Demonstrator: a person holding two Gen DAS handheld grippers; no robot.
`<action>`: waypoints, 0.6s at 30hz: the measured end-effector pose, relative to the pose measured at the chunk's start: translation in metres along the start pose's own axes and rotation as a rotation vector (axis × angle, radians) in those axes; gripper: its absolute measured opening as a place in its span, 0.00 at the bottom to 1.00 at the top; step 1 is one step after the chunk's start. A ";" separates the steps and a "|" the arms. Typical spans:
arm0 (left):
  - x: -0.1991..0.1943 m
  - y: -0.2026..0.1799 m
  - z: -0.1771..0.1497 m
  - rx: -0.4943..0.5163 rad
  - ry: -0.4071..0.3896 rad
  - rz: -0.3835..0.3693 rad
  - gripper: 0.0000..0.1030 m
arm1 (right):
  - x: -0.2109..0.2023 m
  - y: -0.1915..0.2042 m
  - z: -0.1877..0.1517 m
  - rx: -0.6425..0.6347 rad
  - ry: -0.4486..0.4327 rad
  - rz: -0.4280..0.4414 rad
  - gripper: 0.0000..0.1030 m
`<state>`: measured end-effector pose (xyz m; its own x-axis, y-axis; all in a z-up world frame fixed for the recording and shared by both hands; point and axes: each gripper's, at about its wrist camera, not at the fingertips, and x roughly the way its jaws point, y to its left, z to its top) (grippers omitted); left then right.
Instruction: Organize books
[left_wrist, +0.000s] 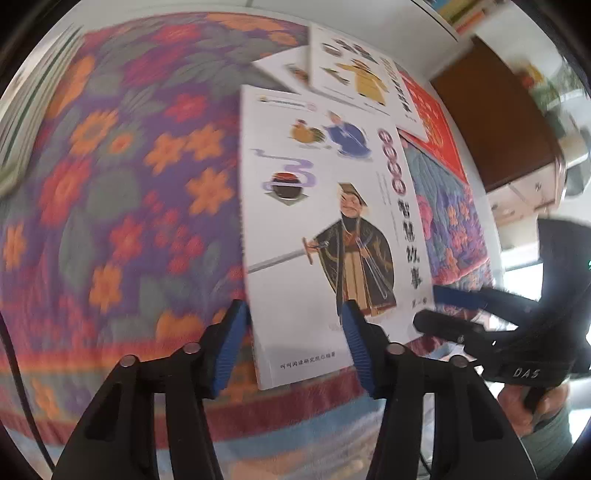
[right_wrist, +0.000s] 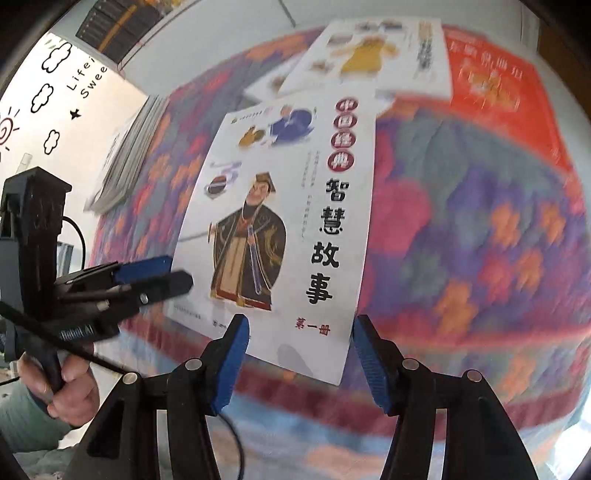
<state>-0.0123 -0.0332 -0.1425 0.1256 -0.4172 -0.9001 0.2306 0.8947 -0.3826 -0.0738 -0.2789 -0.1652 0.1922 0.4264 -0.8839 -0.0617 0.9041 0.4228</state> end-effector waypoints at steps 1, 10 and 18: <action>0.000 0.004 0.000 -0.016 -0.004 -0.003 0.41 | 0.000 0.000 -0.003 0.010 0.003 0.009 0.56; 0.005 0.007 -0.006 -0.081 -0.047 -0.008 0.51 | -0.015 -0.016 0.006 0.147 -0.103 -0.105 0.56; 0.010 -0.012 -0.006 -0.078 -0.093 0.056 0.59 | -0.016 -0.021 -0.013 0.237 -0.158 -0.081 0.49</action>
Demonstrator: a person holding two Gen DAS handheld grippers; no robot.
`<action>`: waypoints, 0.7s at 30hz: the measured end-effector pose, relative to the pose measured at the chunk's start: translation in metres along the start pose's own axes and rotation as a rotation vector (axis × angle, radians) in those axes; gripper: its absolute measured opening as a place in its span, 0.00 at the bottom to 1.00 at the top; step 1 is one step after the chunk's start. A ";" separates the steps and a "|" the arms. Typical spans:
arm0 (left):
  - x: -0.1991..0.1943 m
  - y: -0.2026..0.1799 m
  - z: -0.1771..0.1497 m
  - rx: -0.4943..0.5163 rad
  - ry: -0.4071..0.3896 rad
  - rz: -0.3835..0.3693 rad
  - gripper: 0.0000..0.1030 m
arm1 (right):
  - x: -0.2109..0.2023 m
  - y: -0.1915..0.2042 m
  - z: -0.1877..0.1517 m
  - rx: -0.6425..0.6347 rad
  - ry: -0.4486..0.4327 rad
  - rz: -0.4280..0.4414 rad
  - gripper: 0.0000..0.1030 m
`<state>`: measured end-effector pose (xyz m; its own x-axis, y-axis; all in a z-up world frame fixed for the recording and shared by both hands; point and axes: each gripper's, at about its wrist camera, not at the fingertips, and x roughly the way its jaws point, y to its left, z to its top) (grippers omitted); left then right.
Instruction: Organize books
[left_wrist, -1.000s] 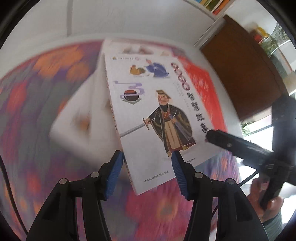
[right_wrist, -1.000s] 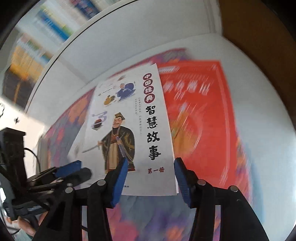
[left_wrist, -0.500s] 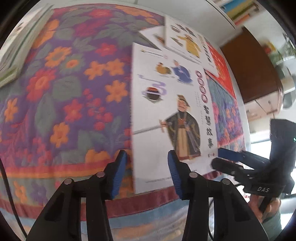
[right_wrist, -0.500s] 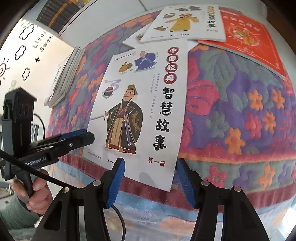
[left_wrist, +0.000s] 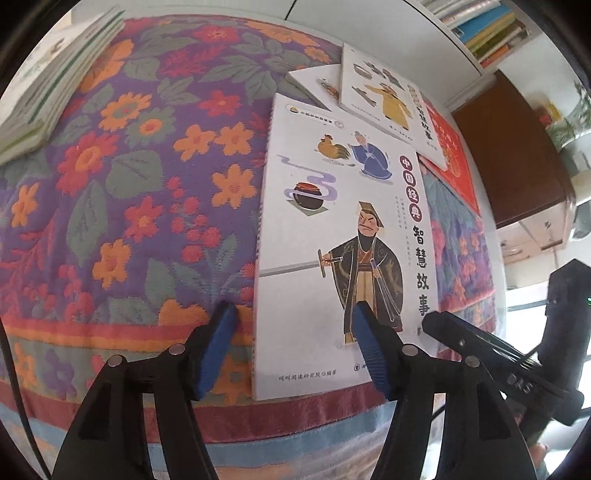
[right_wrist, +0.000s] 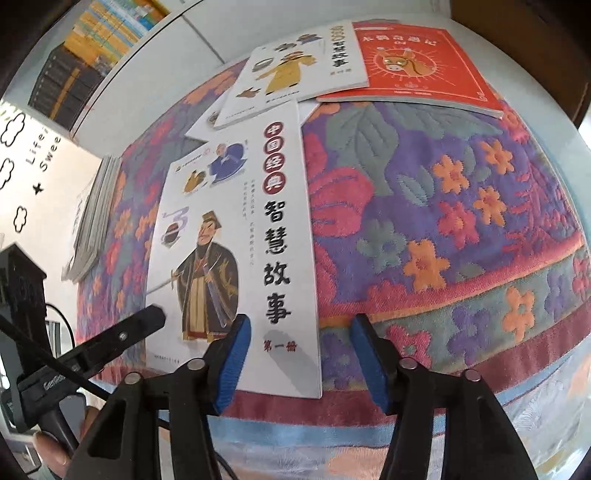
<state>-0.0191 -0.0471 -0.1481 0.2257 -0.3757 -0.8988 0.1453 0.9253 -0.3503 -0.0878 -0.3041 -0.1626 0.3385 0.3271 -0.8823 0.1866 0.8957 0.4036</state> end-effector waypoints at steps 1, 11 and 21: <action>0.000 -0.004 0.000 0.025 0.001 0.019 0.51 | 0.003 0.004 -0.003 0.001 0.002 0.021 0.46; -0.048 0.008 0.021 -0.103 -0.065 -0.419 0.42 | 0.010 -0.017 -0.008 0.092 0.026 0.192 0.39; 0.023 0.011 0.018 -0.180 0.059 -0.234 0.17 | 0.009 -0.033 -0.011 0.172 0.046 0.286 0.39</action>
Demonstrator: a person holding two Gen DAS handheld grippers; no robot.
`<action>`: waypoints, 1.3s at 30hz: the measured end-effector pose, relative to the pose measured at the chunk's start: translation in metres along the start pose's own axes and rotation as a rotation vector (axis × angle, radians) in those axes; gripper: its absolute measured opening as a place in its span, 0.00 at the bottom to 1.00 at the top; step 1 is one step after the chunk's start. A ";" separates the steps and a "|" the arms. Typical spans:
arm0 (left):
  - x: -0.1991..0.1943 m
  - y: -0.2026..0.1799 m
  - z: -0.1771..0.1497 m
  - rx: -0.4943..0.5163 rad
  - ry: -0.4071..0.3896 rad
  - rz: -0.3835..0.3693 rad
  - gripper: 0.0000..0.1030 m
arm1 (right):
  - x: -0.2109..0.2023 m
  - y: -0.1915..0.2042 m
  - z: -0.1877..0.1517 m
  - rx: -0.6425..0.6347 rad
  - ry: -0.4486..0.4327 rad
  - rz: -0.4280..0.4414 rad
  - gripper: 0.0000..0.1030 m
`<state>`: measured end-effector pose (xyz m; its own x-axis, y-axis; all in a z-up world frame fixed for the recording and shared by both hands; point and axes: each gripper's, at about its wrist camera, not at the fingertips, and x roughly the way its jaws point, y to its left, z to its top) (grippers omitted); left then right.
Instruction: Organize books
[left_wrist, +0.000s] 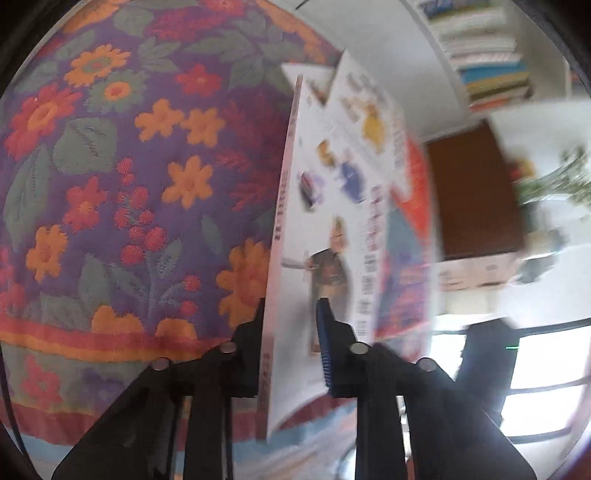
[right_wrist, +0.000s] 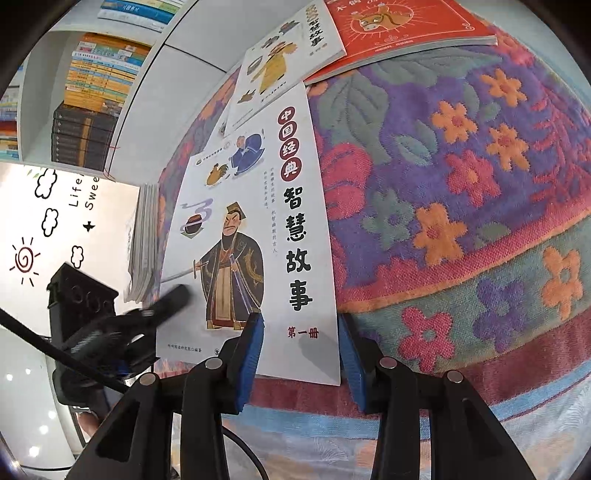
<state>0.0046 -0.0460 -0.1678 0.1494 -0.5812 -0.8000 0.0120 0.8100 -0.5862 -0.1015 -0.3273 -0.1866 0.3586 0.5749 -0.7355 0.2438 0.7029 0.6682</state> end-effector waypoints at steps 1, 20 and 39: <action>0.002 -0.003 0.000 -0.001 -0.003 0.026 0.17 | 0.000 0.000 0.001 -0.002 0.002 -0.002 0.39; 0.011 0.008 0.027 -0.353 0.206 -0.496 0.12 | 0.006 -0.034 0.033 0.234 0.027 0.408 0.44; -0.051 -0.038 -0.003 0.220 0.039 0.032 0.17 | -0.001 0.128 -0.003 -0.486 -0.056 -0.150 0.24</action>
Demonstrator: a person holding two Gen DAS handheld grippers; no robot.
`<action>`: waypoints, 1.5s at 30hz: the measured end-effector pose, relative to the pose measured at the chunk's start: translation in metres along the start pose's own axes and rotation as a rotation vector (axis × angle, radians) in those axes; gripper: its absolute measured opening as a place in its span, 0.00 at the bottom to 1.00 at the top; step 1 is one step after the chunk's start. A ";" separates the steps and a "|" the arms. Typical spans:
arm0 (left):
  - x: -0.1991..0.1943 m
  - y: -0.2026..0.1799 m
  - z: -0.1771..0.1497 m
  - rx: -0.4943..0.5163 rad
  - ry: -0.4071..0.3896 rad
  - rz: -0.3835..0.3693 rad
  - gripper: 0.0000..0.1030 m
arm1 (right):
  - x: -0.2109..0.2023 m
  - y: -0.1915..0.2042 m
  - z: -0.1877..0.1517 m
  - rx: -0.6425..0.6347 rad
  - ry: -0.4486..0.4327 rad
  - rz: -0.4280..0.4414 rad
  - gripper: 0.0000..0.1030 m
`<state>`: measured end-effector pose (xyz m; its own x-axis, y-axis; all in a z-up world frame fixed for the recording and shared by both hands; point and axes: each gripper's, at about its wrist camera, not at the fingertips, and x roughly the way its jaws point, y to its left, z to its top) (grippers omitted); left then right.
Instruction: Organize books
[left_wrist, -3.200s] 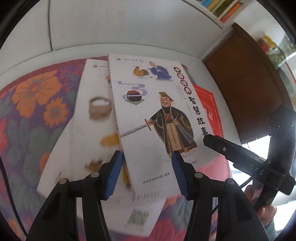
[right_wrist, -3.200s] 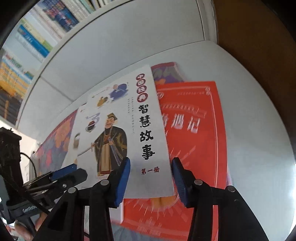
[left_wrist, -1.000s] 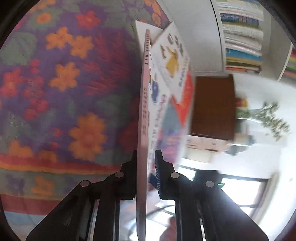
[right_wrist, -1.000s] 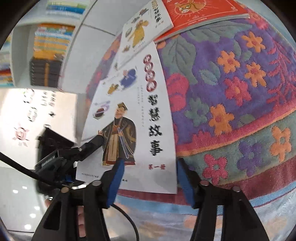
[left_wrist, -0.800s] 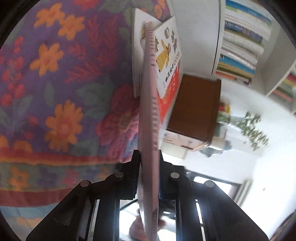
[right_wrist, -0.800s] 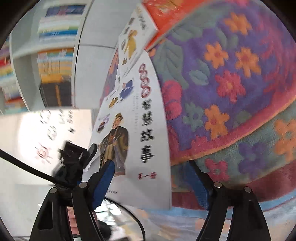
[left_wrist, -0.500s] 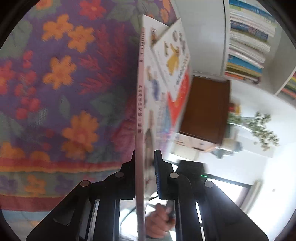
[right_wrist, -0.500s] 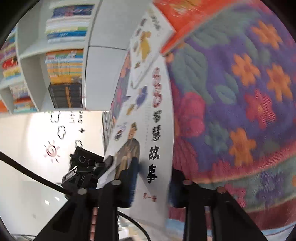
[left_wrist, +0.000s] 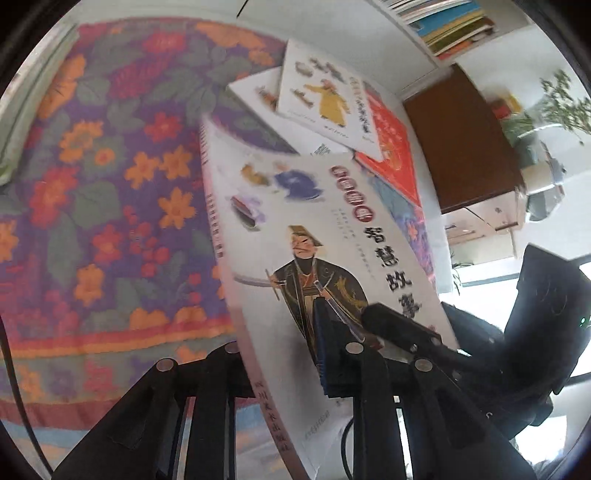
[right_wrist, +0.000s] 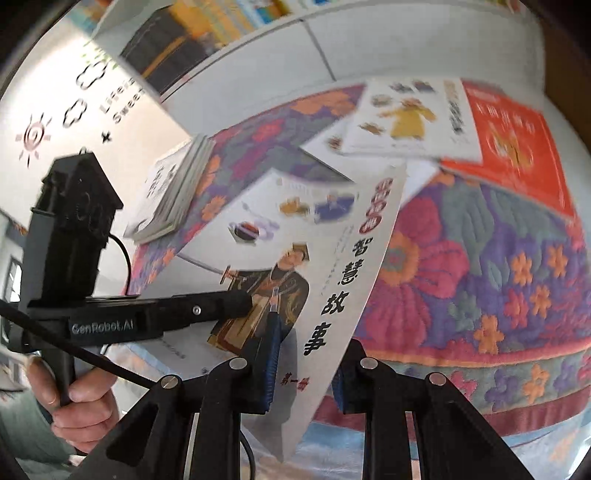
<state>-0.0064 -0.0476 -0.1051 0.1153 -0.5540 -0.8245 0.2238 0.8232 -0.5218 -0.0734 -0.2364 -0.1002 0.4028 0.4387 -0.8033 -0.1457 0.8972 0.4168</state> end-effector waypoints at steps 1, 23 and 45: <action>-0.005 0.002 -0.001 0.004 -0.006 -0.002 0.17 | -0.002 0.006 -0.003 -0.024 -0.003 -0.009 0.24; -0.203 0.160 0.018 0.014 -0.335 0.069 0.20 | 0.054 0.233 0.083 -0.274 -0.116 0.083 0.28; -0.184 0.267 0.095 -0.064 -0.296 0.023 0.28 | 0.173 0.265 0.159 -0.167 -0.035 0.089 0.29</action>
<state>0.1241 0.2627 -0.0716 0.3985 -0.5393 -0.7419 0.1570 0.8370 -0.5241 0.1009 0.0694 -0.0613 0.4122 0.5168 -0.7503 -0.3291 0.8524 0.4064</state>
